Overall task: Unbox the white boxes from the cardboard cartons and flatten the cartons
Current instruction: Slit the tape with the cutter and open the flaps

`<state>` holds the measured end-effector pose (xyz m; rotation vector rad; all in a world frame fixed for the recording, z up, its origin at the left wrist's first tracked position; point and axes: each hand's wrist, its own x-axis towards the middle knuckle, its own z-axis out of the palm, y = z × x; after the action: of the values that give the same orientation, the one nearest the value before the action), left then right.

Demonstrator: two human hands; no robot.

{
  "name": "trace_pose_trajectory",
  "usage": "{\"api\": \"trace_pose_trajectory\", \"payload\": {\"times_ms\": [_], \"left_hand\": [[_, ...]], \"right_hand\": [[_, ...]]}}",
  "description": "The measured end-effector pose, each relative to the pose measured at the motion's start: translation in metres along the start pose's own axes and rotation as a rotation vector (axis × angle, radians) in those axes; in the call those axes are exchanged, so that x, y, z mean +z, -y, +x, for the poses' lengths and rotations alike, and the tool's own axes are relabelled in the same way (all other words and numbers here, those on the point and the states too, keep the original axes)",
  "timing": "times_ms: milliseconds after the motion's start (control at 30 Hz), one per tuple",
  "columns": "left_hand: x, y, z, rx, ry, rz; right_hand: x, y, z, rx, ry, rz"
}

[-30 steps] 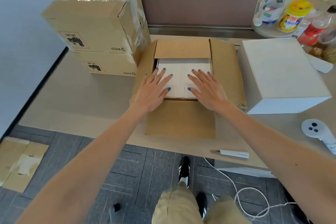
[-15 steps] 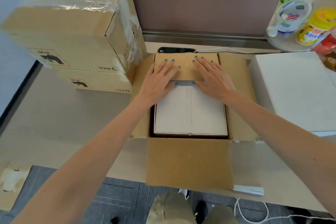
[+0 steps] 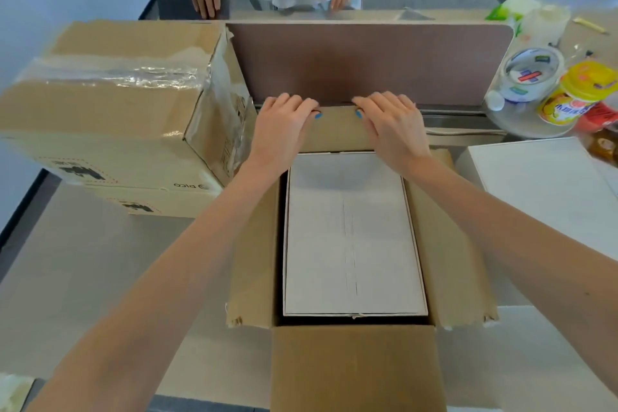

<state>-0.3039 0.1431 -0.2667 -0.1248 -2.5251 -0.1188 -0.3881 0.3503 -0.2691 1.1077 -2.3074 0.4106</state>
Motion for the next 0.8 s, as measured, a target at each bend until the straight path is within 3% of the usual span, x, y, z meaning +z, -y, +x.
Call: {"api": "trace_pose_trajectory", "payload": {"times_ms": [67, 167, 267, 367, 567, 800], "left_hand": [[0.012, 0.002, 0.007, -0.077, 0.037, 0.054], [0.027, 0.001, 0.0, -0.163, 0.235, 0.189], [0.032, 0.0, -0.009, -0.171, 0.303, 0.212], [0.033, 0.003, -0.007, -0.158, 0.35, 0.193], [0.049, 0.0, -0.041, -0.243, 0.618, 0.051], [0.057, -0.006, -0.065, -0.318, 0.569, -0.016]], "right_hand": [[0.012, -0.005, 0.009, 0.066, 0.041, -0.072], [0.022, -0.009, 0.0, 0.131, 0.214, -0.129], [0.026, -0.01, -0.016, 0.152, 0.297, -0.123], [0.031, -0.009, -0.021, 0.158, 0.353, -0.106], [0.049, -0.013, -0.057, 0.214, 0.586, -0.063], [0.044, -0.01, -0.063, 0.203, 0.577, 0.03]]}}
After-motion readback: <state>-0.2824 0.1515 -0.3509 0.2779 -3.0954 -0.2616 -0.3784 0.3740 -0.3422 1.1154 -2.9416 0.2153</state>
